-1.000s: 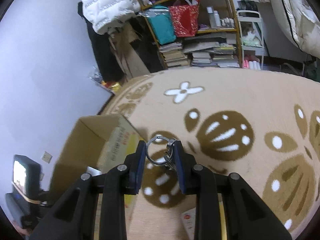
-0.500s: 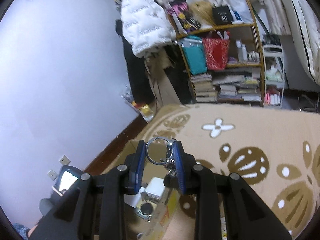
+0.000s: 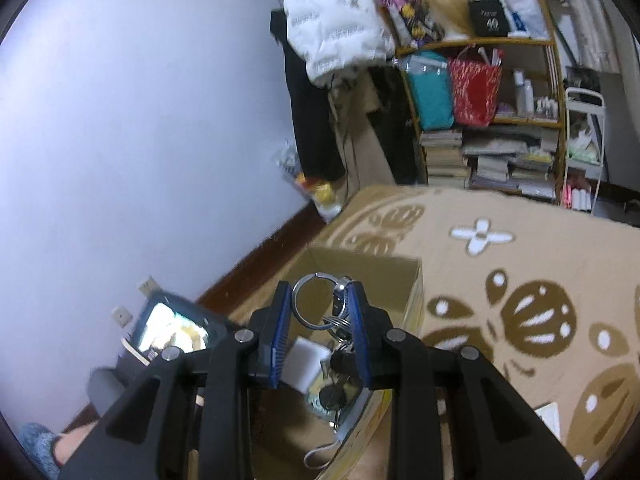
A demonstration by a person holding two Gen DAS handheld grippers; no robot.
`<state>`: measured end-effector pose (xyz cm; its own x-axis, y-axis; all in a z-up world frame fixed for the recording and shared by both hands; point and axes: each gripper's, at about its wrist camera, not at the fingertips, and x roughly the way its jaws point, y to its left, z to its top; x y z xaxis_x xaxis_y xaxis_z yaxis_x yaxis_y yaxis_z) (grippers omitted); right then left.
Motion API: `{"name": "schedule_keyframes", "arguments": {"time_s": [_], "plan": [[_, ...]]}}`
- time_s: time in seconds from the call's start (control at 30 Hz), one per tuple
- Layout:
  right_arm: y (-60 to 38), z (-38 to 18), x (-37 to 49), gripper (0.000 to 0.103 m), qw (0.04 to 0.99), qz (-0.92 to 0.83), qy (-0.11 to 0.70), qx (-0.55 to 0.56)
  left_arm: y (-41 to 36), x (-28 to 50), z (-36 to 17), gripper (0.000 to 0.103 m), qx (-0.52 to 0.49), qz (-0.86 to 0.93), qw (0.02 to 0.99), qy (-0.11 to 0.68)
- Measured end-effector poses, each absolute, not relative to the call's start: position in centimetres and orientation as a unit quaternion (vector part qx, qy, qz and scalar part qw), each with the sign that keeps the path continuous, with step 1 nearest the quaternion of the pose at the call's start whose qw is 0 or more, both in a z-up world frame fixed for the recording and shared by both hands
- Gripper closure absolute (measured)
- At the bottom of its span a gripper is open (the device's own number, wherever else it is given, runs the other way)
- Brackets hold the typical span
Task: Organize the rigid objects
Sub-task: 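Carry the keys into the box and open the right gripper, then reach the right gripper to the yellow oval fan and grasp its edge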
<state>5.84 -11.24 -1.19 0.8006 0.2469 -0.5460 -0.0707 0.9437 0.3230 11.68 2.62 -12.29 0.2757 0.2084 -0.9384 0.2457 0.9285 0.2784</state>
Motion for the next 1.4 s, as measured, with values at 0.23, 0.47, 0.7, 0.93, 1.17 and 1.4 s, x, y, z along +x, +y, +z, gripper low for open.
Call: {"name": "schedule_keyframes", "arguments": {"time_s": [0.23, 0.47, 0.7, 0.93, 1.17, 1.4], "plan": [[-11.3, -4.0, 6.6, 0.073, 0.930, 0.063, 0.340, 0.126, 2.7, 11.7, -12.4, 0.075, 0.190, -0.012, 0.776, 0.602], [-12.9, -3.5, 6.2, 0.066, 0.933, 0.031, 0.333, 0.129, 2.3, 11.6, -12.8, 0.075, 0.196, -0.016, 0.775, 0.600], [-15.5, -4.0, 4.5, 0.040, 0.929, -0.008, 0.341, 0.140, 2.4, 11.4, -12.6, 0.077, 0.196, -0.010, 0.777, 0.598], [-17.5, -6.6, 2.5, 0.037, 0.913, -0.047, 0.376, 0.153, 2.5, 10.9, -12.0, 0.082, 0.193, -0.016, 0.780, 0.595], [-19.1, -10.1, 1.5, 0.037, 0.886, -0.064, 0.428, 0.164, 2.9, 10.9, -11.5, 0.083, 0.181, -0.019, 0.782, 0.596], [-20.7, -13.5, -0.1, 0.037, 0.858, -0.081, 0.465, 0.200, 2.6, 10.8, -11.4, 0.083, 0.182, -0.019, 0.783, 0.595]]}}
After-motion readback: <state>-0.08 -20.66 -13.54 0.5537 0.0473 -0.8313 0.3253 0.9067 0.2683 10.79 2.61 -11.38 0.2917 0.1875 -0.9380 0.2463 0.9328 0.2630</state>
